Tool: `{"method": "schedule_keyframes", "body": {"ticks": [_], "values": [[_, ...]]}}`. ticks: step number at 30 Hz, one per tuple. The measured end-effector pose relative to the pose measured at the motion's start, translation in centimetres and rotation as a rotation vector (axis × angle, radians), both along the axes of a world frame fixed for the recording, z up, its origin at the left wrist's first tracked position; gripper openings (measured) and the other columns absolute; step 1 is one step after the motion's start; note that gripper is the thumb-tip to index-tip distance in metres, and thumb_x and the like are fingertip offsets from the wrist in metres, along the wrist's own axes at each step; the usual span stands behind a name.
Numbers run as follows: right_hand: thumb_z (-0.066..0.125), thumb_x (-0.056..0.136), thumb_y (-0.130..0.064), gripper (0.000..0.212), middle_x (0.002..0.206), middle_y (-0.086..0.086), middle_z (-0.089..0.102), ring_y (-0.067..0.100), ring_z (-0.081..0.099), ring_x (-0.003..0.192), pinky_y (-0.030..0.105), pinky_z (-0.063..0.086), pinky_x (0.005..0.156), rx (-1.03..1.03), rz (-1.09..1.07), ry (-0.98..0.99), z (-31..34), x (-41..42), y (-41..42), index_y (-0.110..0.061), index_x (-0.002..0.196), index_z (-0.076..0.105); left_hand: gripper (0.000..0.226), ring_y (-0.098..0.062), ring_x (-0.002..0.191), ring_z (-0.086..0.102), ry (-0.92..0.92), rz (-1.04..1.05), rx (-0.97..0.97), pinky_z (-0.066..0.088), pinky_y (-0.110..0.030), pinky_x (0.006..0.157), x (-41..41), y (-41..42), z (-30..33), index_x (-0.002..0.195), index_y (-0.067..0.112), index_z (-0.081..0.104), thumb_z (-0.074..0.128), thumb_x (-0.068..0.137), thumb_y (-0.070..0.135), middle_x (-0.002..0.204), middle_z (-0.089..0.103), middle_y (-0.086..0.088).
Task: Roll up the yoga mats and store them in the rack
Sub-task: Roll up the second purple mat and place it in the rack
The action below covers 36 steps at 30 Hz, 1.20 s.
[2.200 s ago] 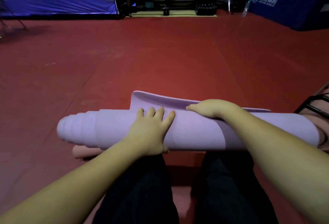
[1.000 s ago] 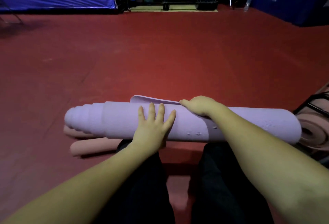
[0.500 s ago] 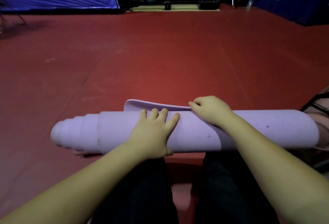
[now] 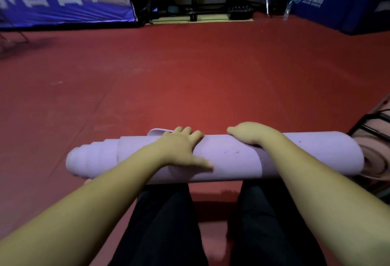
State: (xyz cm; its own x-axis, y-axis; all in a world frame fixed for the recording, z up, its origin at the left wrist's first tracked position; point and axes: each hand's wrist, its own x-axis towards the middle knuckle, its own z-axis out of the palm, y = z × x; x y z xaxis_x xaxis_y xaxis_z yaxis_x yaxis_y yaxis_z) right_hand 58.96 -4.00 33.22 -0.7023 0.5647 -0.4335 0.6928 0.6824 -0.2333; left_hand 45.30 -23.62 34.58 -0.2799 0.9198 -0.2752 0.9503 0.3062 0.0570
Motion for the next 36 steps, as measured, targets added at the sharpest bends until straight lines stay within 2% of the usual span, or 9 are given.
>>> {"method": "schedule_keyframes", "body": {"ticks": [3,7,11,18,23,29,32,34,36], "values": [[0.024,0.093,-0.05,0.054,0.121,0.017,0.063,0.028,0.054,0.092,0.038,0.041,0.082,0.034,0.026,0.028,-0.5,-0.3,-0.1,-0.015,0.1,0.064,0.061,-0.027,0.126,0.034,-0.114,0.172,0.093,0.032,-0.056,0.105,0.8,1.7,0.2,0.126,0.026,0.049,0.03,0.092,0.073,0.128,0.042,-0.005],[0.021,0.088,-0.054,0.063,0.115,0.014,0.065,0.03,0.057,0.095,0.043,0.046,0.088,0.063,0.015,0.06,-0.7,0.1,-0.6,-0.014,0.102,0.067,0.062,-0.032,0.133,0.032,0.011,0.213,0.239,0.022,-0.055,0.114,2.2,5.0,-0.7,0.132,0.013,0.049,0.025,0.1,0.06,0.14,0.041,-0.012],[0.026,0.096,-0.05,0.055,0.117,0.018,0.062,0.031,0.053,0.092,0.039,0.043,0.082,0.087,-0.056,0.09,-0.8,0.5,-0.3,-0.011,0.104,0.064,0.083,-0.032,0.15,0.015,-0.188,0.325,-0.067,0.009,-0.053,0.12,1.9,6.6,0.2,0.156,0.015,0.02,0.017,0.096,0.072,0.164,0.018,-0.007],[0.031,0.095,-0.046,0.05,0.082,0.009,0.059,0.024,0.053,0.072,0.036,0.039,0.065,0.13,-0.122,0.121,-0.8,0.9,0.2,-0.01,0.085,0.064,0.078,-0.03,0.144,0.033,-0.313,0.281,-0.186,0.025,-0.042,0.113,2.4,7.9,1.3,0.147,0.009,0.044,0.018,0.1,0.066,0.158,0.032,-0.012],[0.042,0.097,-0.032,0.039,0.072,0.005,0.064,0.023,0.057,0.074,0.033,0.043,0.067,0.172,-0.345,0.672,-0.6,1.8,-1.1,-0.011,0.073,0.064,0.076,-0.031,0.143,0.034,-0.275,0.262,-0.164,0.027,-0.038,0.112,1.4,8.3,0.5,0.145,0.004,0.046,0.019,0.102,0.061,0.157,0.035,-0.016],[0.044,0.091,-0.021,0.033,0.049,-0.005,0.047,0.012,0.037,0.045,0.026,0.032,0.05,-0.492,-1.147,1.367,-3.9,5.0,-8.8,-0.02,0.057,0.044,0.071,-0.028,0.144,0.033,-0.301,0.27,-0.184,0.026,-0.036,0.114,-0.6,9.2,-0.5,0.145,0.006,0.046,0.025,0.103,0.059,0.158,0.033,-0.012],[0.041,0.093,-0.019,0.025,0.052,-0.005,0.042,0.013,0.034,0.047,0.025,0.029,0.048,-1.031,-1.517,1.315,-7.3,5.5,-10.9,-0.021,0.068,0.046,0.067,-0.025,0.142,0.038,-0.36,0.265,-0.181,0.028,-0.034,0.112,-0.7,9.7,-0.9,0.142,0.005,0.05,0.03,0.104,0.056,0.156,0.037,-0.011],[0.034,0.101,-0.031,0.032,0.078,0.006,0.057,0.019,0.053,0.069,0.03,0.042,0.067,-1.242,-1.592,1.15,-8.9,5.5,-11.8,-0.013,0.099,0.06,0.067,-0.025,0.14,0.04,-0.394,0.27,-0.182,0.03,-0.035,0.112,-0.7,9.8,-0.8,0.141,0.005,0.052,0.031,0.103,0.056,0.155,0.039,-0.011],[0.027,0.103,-0.04,0.051,0.126,0.015,0.057,0.03,0.057,0.113,0.04,0.041,0.096,-1.335,-1.633,1.114,-9.5,5.0,-11.8,-0.006,0.135,0.049,0.068,-0.025,0.139,0.041,-0.403,0.272,-0.182,0.03,-0.037,0.114,-0.6,9.7,-0.6,0.14,0.007,0.054,0.031,0.102,0.059,0.155,0.039,-0.01]]}}
